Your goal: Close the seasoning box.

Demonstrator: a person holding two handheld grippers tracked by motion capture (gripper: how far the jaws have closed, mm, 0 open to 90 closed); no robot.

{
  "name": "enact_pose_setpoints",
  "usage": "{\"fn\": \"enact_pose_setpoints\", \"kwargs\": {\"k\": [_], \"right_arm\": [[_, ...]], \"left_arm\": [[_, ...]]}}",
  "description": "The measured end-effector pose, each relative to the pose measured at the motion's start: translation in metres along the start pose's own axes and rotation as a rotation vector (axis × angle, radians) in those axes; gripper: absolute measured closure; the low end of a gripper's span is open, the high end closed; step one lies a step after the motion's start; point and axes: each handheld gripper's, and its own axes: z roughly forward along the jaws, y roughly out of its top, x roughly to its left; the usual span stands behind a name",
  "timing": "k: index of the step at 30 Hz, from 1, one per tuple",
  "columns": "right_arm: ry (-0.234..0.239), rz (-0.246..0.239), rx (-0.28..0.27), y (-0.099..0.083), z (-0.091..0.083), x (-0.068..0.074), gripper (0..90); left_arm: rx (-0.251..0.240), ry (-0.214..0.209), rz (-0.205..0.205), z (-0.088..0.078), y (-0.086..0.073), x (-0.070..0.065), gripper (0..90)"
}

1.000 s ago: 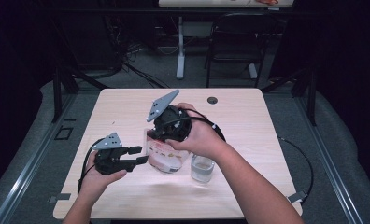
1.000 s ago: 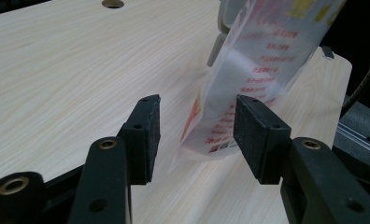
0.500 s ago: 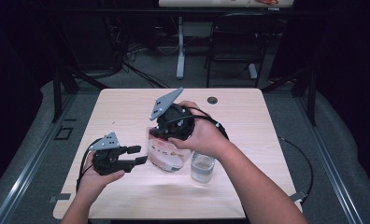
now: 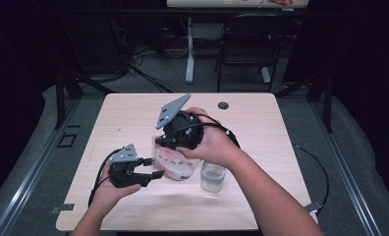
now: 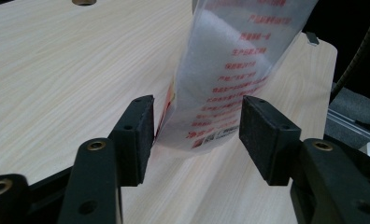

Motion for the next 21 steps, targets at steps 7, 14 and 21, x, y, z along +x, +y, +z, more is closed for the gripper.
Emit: {"fn": "enact_pose_setpoints", "kwargs": {"k": [7, 14, 21], "right_arm": [[0.015, -0.009, 0.006, 0.002, -0.001, 0.003, 89.8], [0.026, 0.000, -0.004, 0.002, -0.002, 0.002, 89.9], [0.036, 0.000, -0.014, 0.003, -0.001, 0.001, 89.9]], "left_arm": [[0.000, -0.033, 0.003, 0.008, -0.003, 0.000, 42.3], [0.005, -0.042, 0.015, 0.014, -0.004, 0.000, 39.9], [-0.002, -0.047, 0.002, 0.021, -0.010, 0.003, 38.2]]}}
